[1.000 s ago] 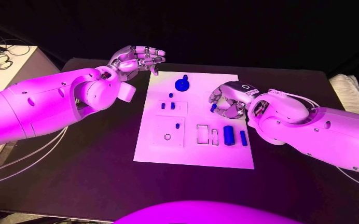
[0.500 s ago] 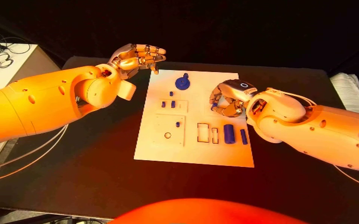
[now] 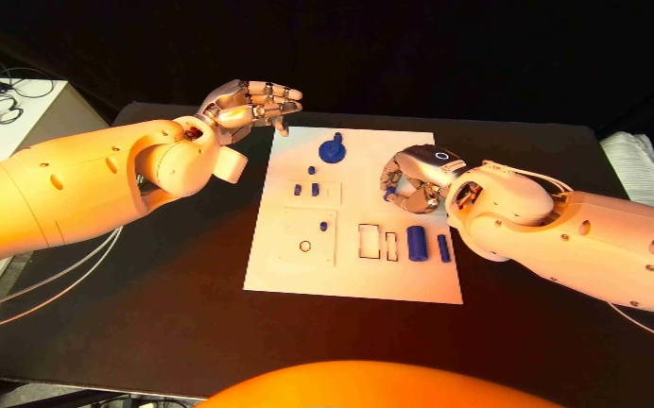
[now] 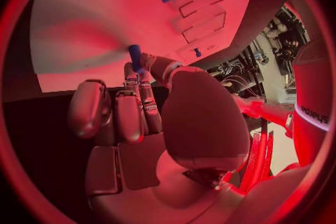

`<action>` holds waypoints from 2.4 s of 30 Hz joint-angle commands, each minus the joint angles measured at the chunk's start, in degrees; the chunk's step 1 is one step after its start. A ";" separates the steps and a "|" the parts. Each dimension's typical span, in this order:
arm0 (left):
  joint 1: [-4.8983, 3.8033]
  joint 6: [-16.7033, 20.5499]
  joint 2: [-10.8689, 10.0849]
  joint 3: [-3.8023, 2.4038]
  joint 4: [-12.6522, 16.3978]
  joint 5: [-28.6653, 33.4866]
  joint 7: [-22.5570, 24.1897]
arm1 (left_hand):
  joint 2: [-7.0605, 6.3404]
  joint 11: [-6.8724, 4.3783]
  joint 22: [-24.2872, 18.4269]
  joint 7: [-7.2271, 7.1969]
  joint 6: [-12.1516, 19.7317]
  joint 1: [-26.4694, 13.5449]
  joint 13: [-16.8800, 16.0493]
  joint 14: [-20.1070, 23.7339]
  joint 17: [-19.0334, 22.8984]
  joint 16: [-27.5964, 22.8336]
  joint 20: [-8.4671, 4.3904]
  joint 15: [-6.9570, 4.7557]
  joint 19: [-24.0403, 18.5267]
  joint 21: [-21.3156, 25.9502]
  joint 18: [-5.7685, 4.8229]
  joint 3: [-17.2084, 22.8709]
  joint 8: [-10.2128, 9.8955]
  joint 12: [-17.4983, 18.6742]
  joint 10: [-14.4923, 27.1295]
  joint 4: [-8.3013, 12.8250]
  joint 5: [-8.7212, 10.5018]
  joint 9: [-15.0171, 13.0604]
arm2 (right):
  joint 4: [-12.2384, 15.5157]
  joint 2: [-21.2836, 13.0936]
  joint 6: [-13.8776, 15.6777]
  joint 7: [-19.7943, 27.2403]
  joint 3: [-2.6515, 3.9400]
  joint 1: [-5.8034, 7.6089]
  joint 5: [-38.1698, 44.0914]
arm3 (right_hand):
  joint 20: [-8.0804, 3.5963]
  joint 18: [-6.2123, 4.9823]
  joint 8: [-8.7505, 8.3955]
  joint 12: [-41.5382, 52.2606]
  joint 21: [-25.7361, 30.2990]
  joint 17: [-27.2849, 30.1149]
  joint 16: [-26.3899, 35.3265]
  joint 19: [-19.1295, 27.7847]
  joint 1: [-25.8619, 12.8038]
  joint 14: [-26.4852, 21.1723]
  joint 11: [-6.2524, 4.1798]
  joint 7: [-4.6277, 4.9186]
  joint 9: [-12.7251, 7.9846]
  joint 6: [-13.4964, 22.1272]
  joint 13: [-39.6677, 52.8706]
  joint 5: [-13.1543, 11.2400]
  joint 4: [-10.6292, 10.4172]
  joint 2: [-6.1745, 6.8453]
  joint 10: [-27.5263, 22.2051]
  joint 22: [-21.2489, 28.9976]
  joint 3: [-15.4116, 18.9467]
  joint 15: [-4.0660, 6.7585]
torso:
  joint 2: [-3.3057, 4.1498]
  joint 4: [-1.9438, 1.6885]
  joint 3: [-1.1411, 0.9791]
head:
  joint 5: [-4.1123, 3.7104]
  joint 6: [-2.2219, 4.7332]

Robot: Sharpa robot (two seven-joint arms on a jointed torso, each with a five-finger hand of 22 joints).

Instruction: Assemble the parts on the task board

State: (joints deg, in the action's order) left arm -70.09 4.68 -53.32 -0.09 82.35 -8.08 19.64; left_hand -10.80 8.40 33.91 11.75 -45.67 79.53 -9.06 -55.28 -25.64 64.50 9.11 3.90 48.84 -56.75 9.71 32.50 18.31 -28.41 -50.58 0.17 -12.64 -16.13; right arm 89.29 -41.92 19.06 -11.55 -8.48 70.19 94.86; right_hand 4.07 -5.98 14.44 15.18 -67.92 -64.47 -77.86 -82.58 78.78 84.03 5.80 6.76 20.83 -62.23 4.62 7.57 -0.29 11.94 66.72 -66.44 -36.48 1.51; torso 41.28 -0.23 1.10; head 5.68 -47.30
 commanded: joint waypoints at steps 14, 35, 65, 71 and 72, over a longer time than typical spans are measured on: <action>-0.04 -0.60 0.54 -0.03 -0.48 -0.82 -0.02 | 0.42 0.20 -0.13 0.77 0.25 -0.17 0.08 0.00 0.10 -0.19 0.18 0.22 0.08 0.21 0.88 -0.04 0.25 -0.33 0.36 0.12 -0.15 0.08 | 4.23 -2.19 8.24 -0.45 0.11 -0.06 2.58 | -0.71 0.89 0.77 0.21 -1.14 -0.18 0.16 -0.35 1.81 1.09 -3.52 -0.17 0.74 -0.85 2.44 -4.72 2.60 -2.08 4.87 -1.29 -2.49 0.80 | -0.22 0.04 0.06 | -0.08 0.49; -0.01 0.13 2.05 -0.02 -1.28 -0.24 0.01 | 0.54 0.25 -0.62 0.80 0.40 -1.60 0.17 -0.17 0.00 -0.03 0.44 0.38 0.10 0.85 0.88 -0.66 0.50 -0.66 0.59 -1.00 0.03 0.09 | 12.67 -0.60 10.24 1.21 0.47 0.86 0.52 | -0.73 0.91 0.86 0.14 -1.21 -0.11 0.21 -0.37 1.75 1.08 -3.50 -0.11 0.82 -1.01 2.51 -4.72 2.75 -1.99 4.97 -1.38 -2.53 0.81 | -0.40 -0.07 0.12 | 0.09 0.88; -0.03 0.48 2.63 -0.01 -1.19 -0.02 -0.11 | 0.54 0.24 -1.02 0.76 0.55 -2.07 0.22 -0.16 -0.06 0.05 0.52 0.41 0.22 1.38 0.90 -0.94 0.63 -0.84 0.78 -1.52 0.02 0.09 | 6.22 11.08 8.40 3.44 -0.78 -6.67 1.23 | -0.74 0.81 0.83 -0.03 -0.80 0.10 0.34 -0.23 1.79 1.03 -3.43 -0.04 0.86 -0.99 2.58 -4.60 3.01 -2.00 5.02 -0.97 -2.77 0.79 | -0.29 -0.01 -0.01 | 3.24 -0.14; -0.04 0.45 2.64 -0.01 -1.18 -0.02 -0.14 | 0.54 0.24 -1.02 0.76 0.55 -2.07 0.22 -0.16 -0.06 0.05 0.52 0.41 0.22 1.38 0.90 -0.94 0.63 -0.84 0.78 -1.52 0.02 0.09 | 5.09 11.54 7.99 3.16 -0.86 -7.02 1.79 | -0.74 0.81 0.83 -0.03 -0.80 0.10 0.34 -0.23 1.79 1.03 -3.43 -0.04 0.86 -0.99 2.58 -4.60 3.01 -2.00 5.02 -0.97 -2.77 0.79 | -0.28 -0.02 0.02 | 3.09 -0.32; -0.04 0.46 2.65 -0.01 -1.17 -0.02 -0.15 | 0.54 0.24 -1.02 0.76 0.55 -2.07 0.22 -0.16 -0.06 0.05 0.52 0.41 0.22 1.38 0.90 -0.94 0.63 -0.84 0.78 -1.52 0.02 0.09 | 4.96 11.58 7.94 3.11 -0.88 -7.07 1.84 | -0.74 0.80 0.81 -0.08 -0.76 0.15 0.37 -0.21 1.79 1.02 -3.42 -0.02 0.87 -0.99 2.59 -4.58 3.07 -2.00 5.02 -0.93 -2.83 0.77 | -0.25 -0.03 0.02 | 3.11 -0.32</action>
State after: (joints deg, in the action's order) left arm -70.08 5.23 -50.80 -0.06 81.04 -8.39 19.25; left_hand -10.21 8.82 32.93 11.54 -45.47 77.84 -8.88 -55.28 -25.60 64.50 9.33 3.90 49.05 -55.58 9.71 31.61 18.59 -29.07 -50.17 -1.04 -12.64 -16.13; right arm 94.42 -30.45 27.89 -8.86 -9.36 63.22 95.62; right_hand 3.80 -6.12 15.06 14.82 -69.06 -64.37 -77.81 -82.88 78.83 83.94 6.38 6.58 21.60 -62.81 4.56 2.77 2.46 11.99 67.29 -67.46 -39.21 1.95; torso 40.98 -0.25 1.10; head 8.81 -47.59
